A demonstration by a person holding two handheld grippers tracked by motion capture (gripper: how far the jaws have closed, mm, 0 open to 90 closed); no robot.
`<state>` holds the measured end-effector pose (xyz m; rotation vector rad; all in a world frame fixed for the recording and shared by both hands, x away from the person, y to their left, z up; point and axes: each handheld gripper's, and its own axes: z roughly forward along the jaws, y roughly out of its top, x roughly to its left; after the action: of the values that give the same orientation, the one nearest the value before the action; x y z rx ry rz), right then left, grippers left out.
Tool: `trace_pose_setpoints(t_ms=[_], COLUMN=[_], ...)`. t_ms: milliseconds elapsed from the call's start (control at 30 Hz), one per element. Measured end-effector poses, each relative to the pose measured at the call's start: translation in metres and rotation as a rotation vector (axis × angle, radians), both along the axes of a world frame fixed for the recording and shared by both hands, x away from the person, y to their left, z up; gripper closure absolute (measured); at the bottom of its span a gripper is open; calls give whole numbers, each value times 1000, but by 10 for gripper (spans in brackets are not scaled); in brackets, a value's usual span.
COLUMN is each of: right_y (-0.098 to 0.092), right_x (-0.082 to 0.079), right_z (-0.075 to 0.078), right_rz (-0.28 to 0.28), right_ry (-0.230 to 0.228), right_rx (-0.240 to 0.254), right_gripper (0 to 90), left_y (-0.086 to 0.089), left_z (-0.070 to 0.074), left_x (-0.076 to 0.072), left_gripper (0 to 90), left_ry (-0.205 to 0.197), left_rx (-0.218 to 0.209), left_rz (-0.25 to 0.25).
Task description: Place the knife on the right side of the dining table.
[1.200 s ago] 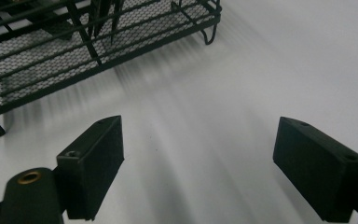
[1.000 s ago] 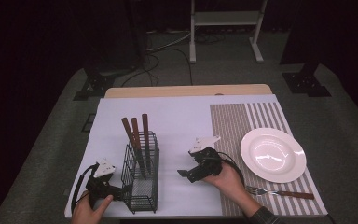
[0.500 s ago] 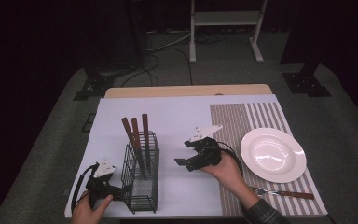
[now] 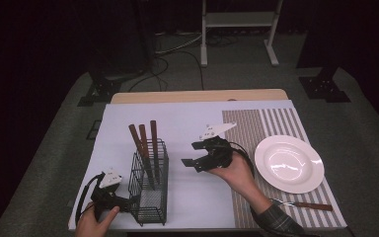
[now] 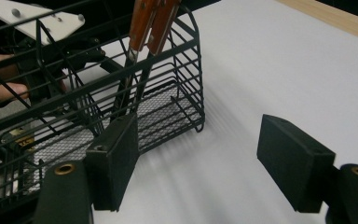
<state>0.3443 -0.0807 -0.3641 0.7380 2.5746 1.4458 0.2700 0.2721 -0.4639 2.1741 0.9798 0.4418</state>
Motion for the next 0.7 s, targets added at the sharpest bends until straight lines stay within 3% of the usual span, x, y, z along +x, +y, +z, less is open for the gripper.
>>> trace_pose_setpoints(t_ms=[300,700], right_y=[8,28], right_x=[8,22], right_z=[13,34], right_rz=[21,46], right_ry=[9,-14], right_rx=[21,98], right_gripper=[363,415], left_y=[0,0], left_z=[0,0], left_x=[0,0], left_gripper=[0,0], left_ry=[-1,-3], left_rx=[-1,1], left_rz=[1,0])
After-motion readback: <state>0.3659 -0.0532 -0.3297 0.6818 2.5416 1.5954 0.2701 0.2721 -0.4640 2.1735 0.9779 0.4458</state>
